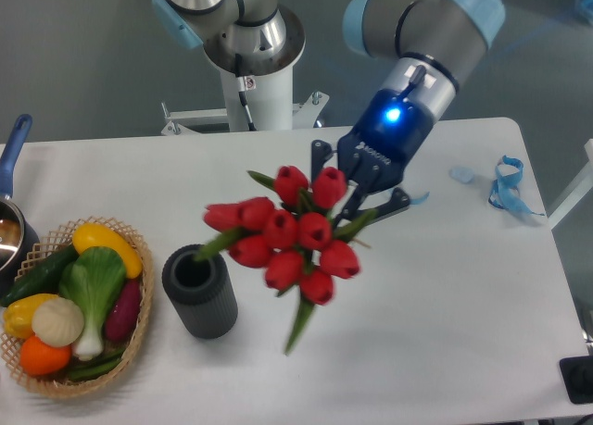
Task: Insert the flowers into the vase
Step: 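Carry the red tulip bunch with the gripper up and over the black vase, then lower the tulip stems into the black vase opening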
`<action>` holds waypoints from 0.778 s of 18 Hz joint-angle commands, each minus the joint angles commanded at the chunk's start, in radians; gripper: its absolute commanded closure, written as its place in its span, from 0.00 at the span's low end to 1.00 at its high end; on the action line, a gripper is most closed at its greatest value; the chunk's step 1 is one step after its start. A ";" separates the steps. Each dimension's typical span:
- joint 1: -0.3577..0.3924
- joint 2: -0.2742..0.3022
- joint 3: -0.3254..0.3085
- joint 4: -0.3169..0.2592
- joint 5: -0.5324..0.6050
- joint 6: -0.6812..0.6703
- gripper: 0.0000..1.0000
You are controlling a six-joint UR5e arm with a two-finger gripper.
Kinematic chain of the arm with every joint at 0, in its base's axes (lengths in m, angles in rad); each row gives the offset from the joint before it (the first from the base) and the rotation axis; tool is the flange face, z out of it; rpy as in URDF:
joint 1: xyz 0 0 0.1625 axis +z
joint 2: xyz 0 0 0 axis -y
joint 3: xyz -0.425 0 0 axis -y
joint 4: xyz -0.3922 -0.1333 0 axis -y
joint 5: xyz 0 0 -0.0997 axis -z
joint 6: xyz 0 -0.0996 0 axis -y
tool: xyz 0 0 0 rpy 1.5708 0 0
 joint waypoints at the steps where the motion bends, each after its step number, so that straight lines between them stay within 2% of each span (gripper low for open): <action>1: -0.002 0.002 -0.034 0.000 -0.051 0.051 0.87; 4: -0.021 0.005 -0.100 0.000 -0.151 0.111 0.87; 8: -0.069 0.011 -0.118 0.000 -0.166 0.111 0.87; 14: -0.135 0.012 -0.109 -0.002 -0.171 0.109 0.87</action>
